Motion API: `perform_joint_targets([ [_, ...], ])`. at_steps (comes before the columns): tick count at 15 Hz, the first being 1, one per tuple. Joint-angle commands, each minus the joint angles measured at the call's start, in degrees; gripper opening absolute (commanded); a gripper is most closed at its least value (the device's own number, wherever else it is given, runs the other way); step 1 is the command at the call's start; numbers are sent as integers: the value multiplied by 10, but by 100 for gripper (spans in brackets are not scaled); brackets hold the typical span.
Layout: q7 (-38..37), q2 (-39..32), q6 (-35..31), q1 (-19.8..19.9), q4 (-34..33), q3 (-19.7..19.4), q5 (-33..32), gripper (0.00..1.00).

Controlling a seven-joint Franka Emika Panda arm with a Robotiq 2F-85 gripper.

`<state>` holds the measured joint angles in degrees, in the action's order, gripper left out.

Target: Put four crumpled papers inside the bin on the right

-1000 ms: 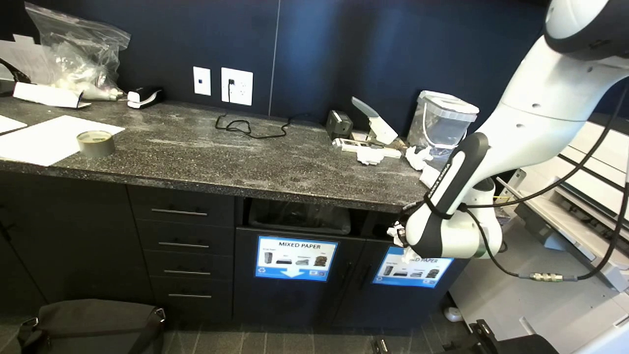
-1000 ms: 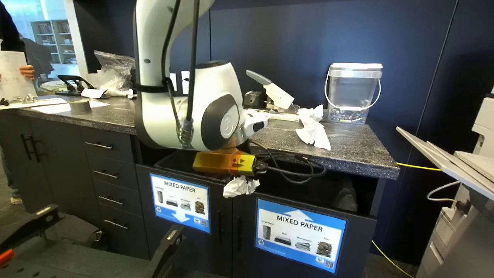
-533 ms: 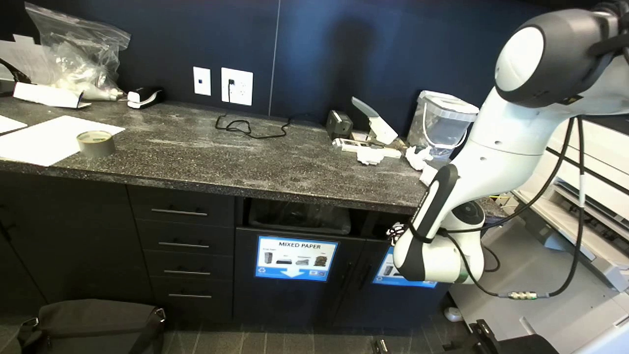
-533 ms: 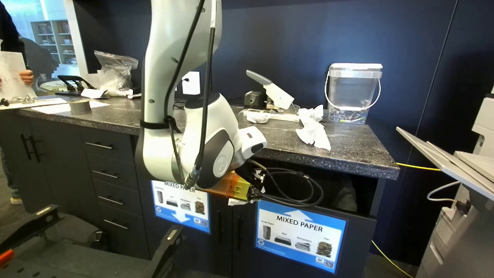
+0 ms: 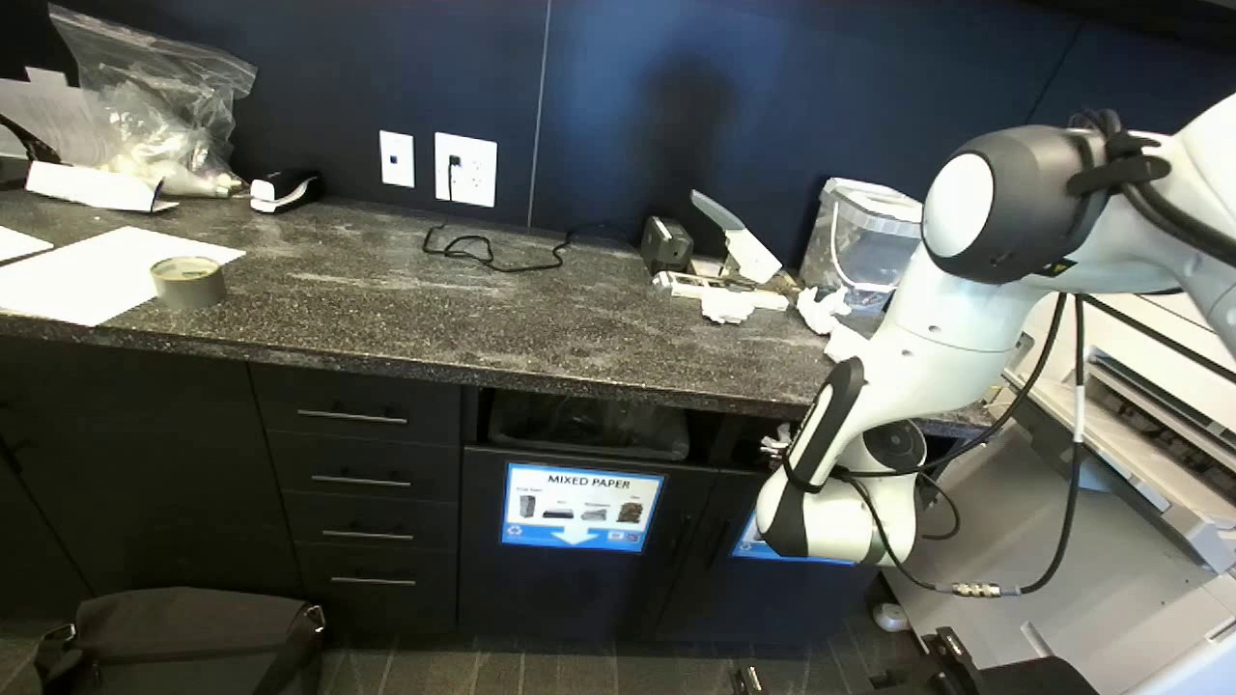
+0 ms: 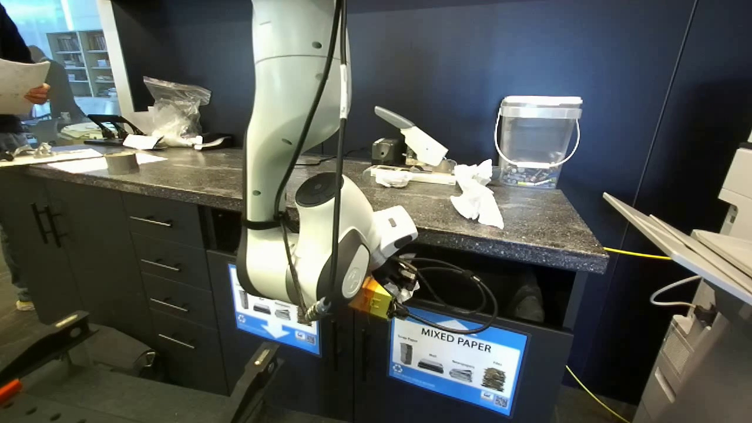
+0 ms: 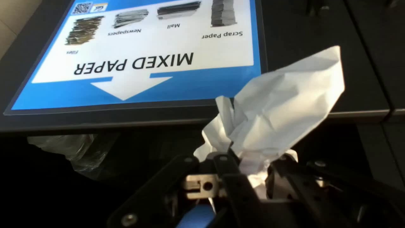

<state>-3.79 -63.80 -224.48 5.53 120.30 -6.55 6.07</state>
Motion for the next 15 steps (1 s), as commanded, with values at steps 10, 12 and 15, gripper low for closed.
perform_joint_targets([
  [10,-21,-130,-20,46,-213,35,-16,13],
  [12,-21,-128,-21,48,-219,34,-18,14],
  [15,-18,-131,-23,46,-242,31,-14,13],
])
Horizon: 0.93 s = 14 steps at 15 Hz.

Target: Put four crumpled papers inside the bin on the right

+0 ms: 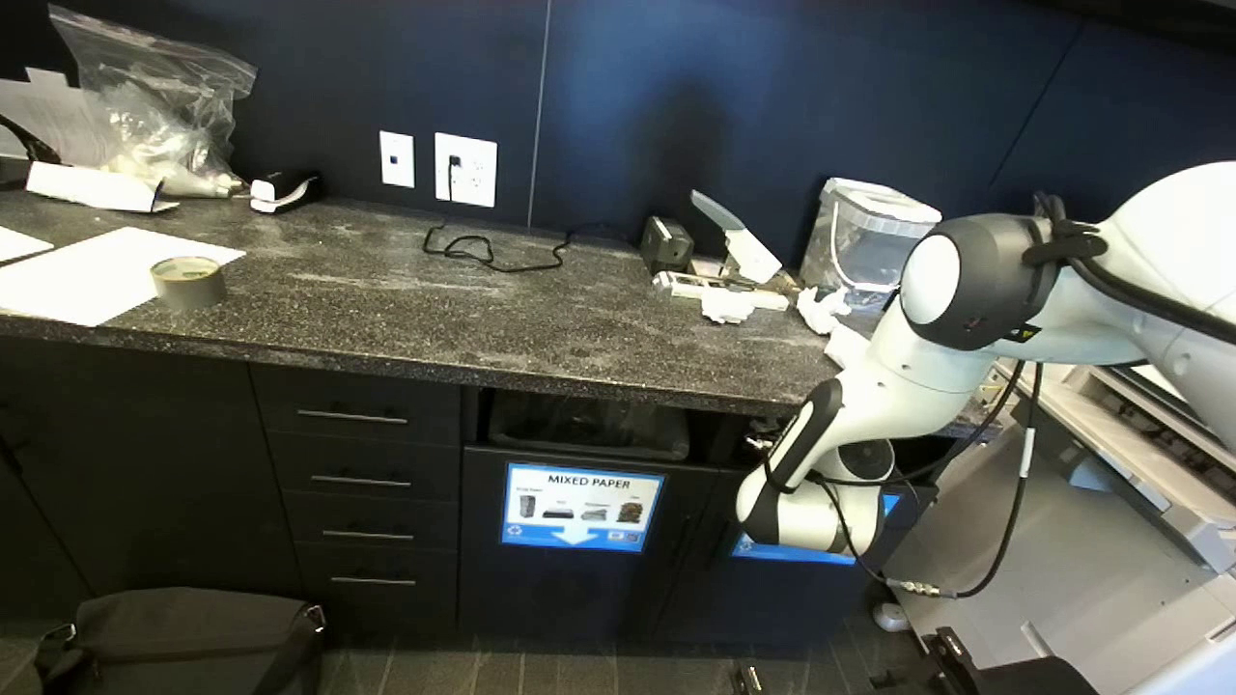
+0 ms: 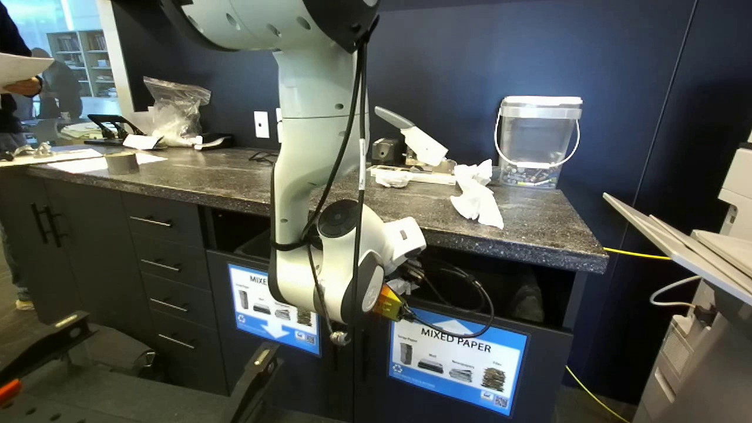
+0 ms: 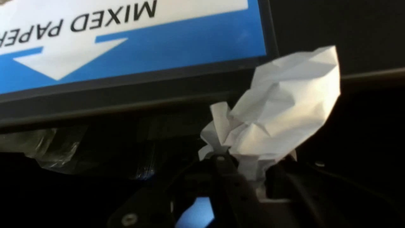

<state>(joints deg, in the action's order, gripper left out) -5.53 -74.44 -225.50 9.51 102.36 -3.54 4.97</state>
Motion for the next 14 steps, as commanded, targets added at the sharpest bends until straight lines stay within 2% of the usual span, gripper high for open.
perform_joint_targets([
  [1,0,-29,-15,7,-74,2,-2,13],
  [10,-3,-82,4,10,-144,7,-4,12],
  [12,-2,-85,14,11,-151,7,-10,37],
  [13,1,-86,13,8,-151,5,-9,40],
  [14,4,-85,14,6,-150,4,-10,49],
])
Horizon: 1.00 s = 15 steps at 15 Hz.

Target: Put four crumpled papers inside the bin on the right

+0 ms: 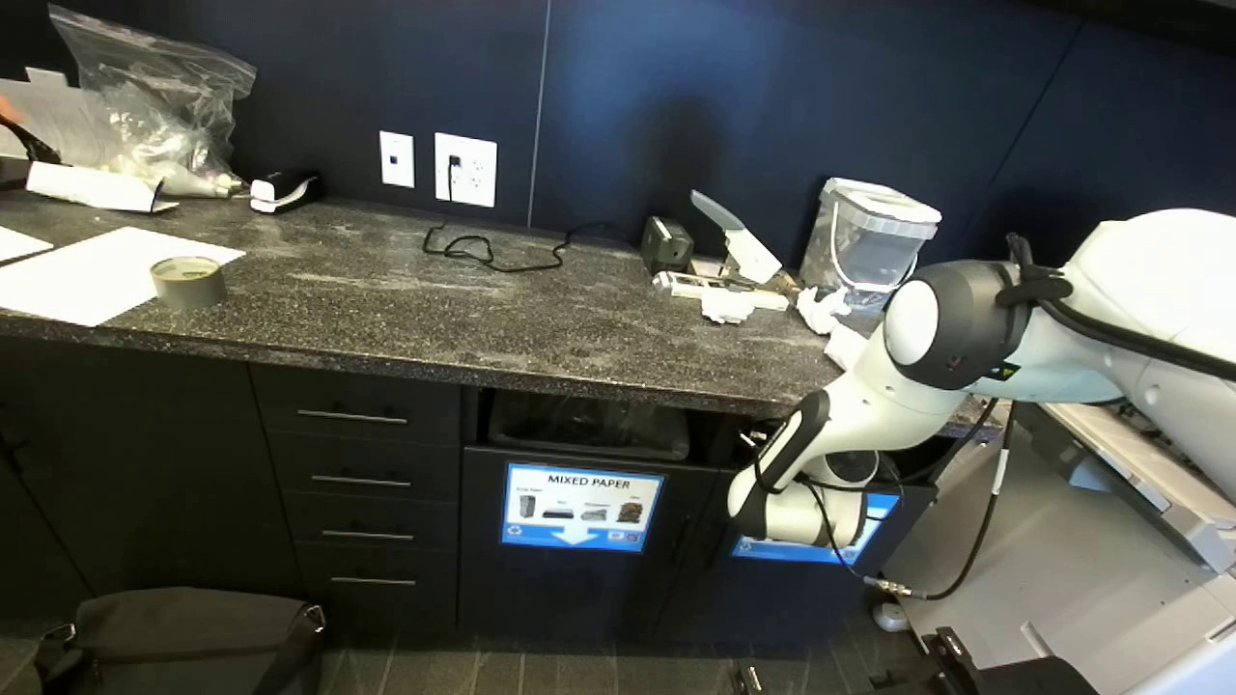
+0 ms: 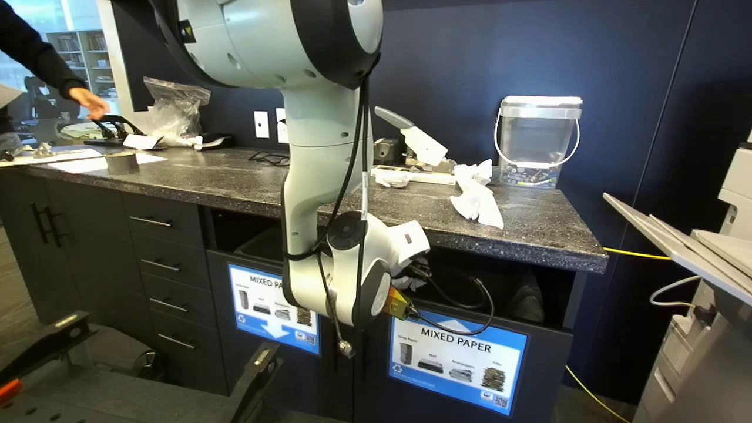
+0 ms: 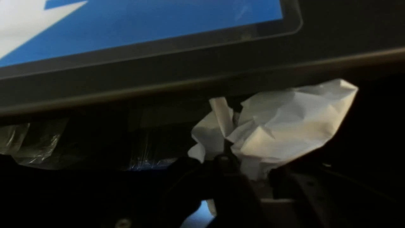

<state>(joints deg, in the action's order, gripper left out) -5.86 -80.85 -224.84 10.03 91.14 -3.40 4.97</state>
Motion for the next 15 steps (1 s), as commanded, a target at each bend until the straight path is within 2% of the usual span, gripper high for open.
perform_joint_targets([
  [1,8,-18,10,3,-34,2,-14,56],
  [7,21,-2,21,-2,-5,-5,-16,99],
  [11,42,41,57,-10,52,-13,-24,100],
  [15,68,97,62,-29,126,-29,-21,100],
])
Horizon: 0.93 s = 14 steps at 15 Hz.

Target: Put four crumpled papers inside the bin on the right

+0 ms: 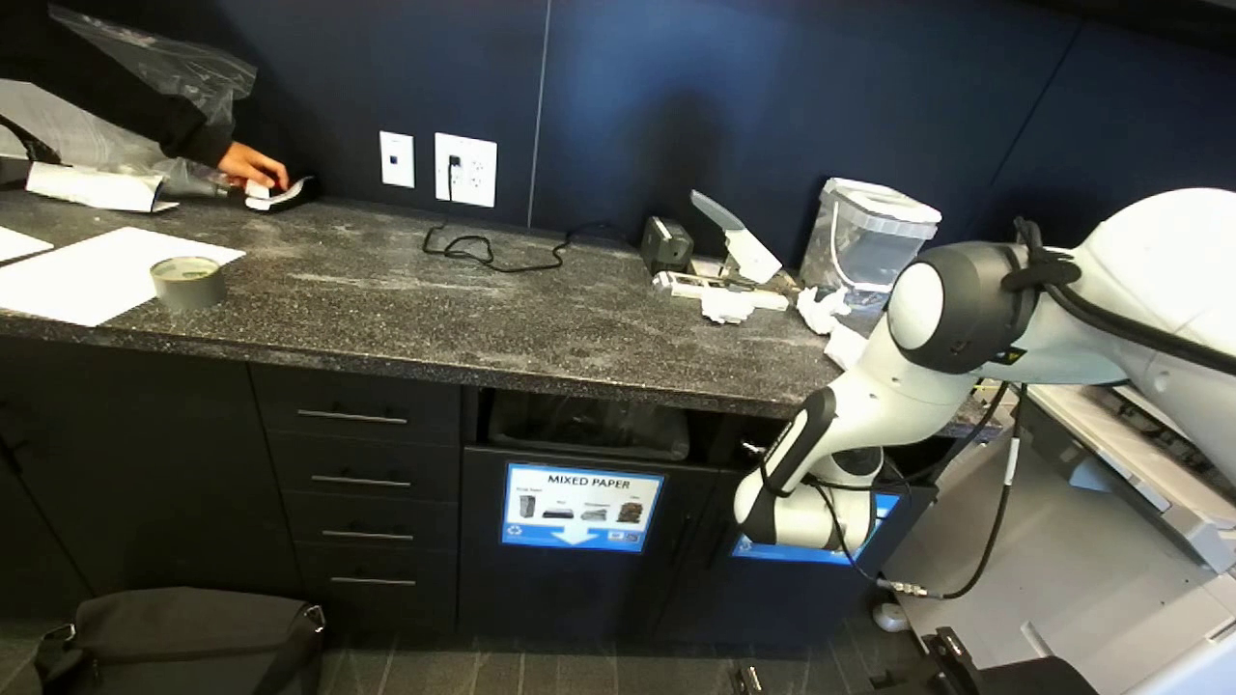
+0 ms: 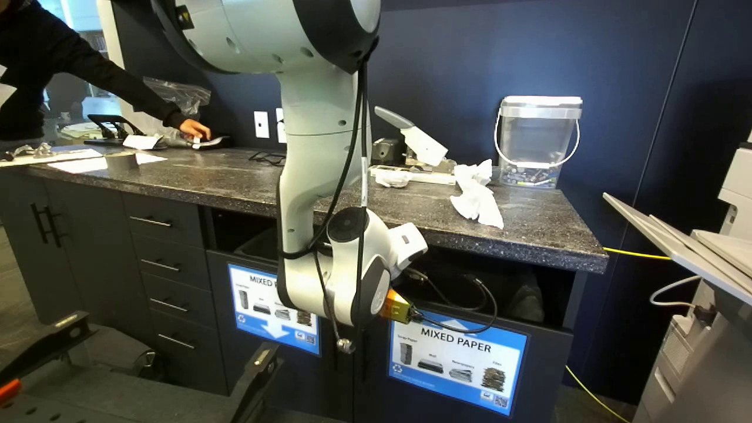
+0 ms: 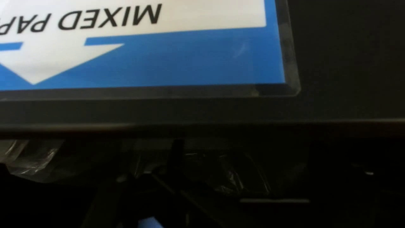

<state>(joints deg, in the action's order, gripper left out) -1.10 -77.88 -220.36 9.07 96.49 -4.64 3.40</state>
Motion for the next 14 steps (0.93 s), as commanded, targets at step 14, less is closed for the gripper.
perform_joint_targets([
  [14,104,415,398,-46,302,-33,-128,100],
])
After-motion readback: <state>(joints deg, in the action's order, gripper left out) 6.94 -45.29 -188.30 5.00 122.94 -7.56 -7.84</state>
